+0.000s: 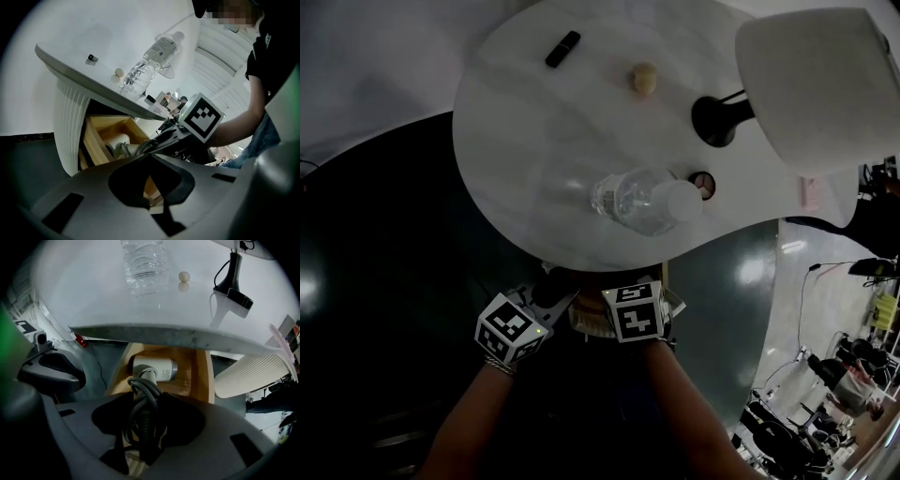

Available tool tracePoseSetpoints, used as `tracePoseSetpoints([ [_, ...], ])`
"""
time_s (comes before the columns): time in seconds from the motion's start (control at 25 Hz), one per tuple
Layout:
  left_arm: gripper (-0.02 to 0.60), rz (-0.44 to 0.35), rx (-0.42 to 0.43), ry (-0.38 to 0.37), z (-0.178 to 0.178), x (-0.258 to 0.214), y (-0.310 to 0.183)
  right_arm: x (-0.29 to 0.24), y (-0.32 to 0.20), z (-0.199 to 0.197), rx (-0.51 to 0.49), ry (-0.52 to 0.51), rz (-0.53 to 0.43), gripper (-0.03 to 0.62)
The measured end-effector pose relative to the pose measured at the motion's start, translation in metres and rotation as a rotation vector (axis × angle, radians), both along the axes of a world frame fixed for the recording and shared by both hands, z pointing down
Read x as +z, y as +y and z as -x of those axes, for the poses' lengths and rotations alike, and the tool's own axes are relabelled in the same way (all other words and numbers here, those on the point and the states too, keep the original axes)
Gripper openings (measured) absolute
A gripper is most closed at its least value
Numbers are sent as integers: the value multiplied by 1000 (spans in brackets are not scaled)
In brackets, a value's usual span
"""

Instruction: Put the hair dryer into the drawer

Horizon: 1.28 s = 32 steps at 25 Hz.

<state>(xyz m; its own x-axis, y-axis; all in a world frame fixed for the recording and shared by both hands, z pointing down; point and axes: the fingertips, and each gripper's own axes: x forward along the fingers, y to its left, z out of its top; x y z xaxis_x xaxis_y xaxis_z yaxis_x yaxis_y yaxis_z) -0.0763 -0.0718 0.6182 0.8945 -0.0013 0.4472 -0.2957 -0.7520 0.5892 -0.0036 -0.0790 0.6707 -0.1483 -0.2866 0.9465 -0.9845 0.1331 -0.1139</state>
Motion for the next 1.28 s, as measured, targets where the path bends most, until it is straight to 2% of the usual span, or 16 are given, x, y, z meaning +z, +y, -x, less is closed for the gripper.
tracePoseSetpoints([
  [0.32, 8, 5, 4, -14, -1, 7, 2, 8, -3, 5, -8, 14, -17, 212],
  [0.6, 8, 7, 12, -10, -1, 10, 4, 14, -4, 11, -59, 63, -16, 212],
  [1.28, 8, 27, 23, -34, -6, 20, 9, 41, 10, 2, -154, 131, 61, 213],
])
